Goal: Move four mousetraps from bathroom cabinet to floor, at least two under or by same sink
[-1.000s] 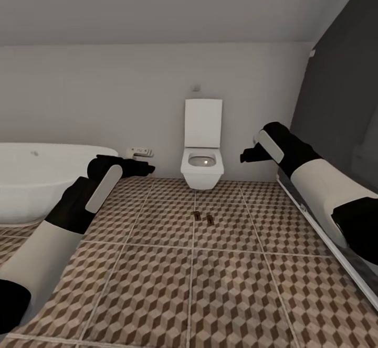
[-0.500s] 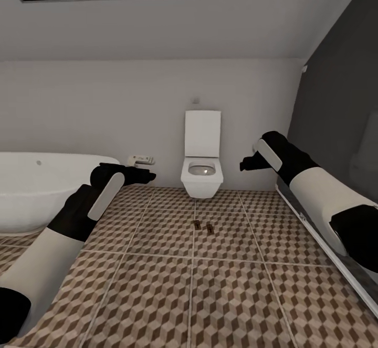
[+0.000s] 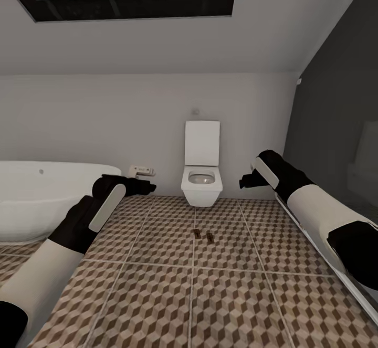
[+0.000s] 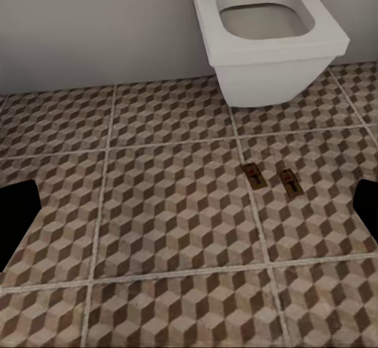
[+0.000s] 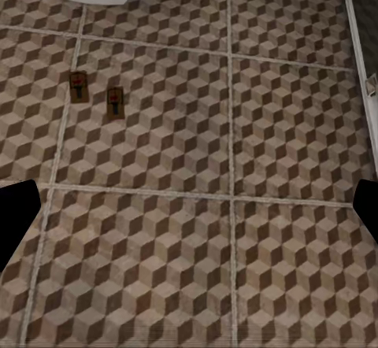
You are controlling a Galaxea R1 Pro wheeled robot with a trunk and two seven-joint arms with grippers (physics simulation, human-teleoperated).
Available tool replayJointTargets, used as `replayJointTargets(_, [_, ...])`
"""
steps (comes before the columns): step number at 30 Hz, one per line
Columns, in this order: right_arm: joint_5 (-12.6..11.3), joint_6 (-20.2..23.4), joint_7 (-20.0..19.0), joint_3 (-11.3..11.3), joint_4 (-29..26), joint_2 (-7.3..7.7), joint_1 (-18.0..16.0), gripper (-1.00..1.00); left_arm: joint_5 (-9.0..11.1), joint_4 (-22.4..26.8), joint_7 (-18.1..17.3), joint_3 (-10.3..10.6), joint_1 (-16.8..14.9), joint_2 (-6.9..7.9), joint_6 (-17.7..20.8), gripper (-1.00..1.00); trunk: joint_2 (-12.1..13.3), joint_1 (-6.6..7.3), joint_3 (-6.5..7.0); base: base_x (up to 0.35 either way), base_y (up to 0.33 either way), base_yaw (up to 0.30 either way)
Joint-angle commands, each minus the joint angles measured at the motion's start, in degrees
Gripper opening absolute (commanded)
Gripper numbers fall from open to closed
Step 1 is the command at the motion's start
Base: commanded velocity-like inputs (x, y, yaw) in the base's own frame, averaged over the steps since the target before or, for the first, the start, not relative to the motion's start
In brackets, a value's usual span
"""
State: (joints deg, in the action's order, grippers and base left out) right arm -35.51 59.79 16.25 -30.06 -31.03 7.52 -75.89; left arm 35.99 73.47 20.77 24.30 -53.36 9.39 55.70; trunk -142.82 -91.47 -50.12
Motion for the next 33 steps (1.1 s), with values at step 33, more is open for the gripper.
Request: replayJointTargets(33, [-0.16,-5.73,0.77,-0.68,0.00,-0.02,13.43,1.00,0.44,-0.70,0.50,0.55,11.91,0.30,-5.18,1.00,13.22,7.27,5.86,0.000,0.000,0.000])
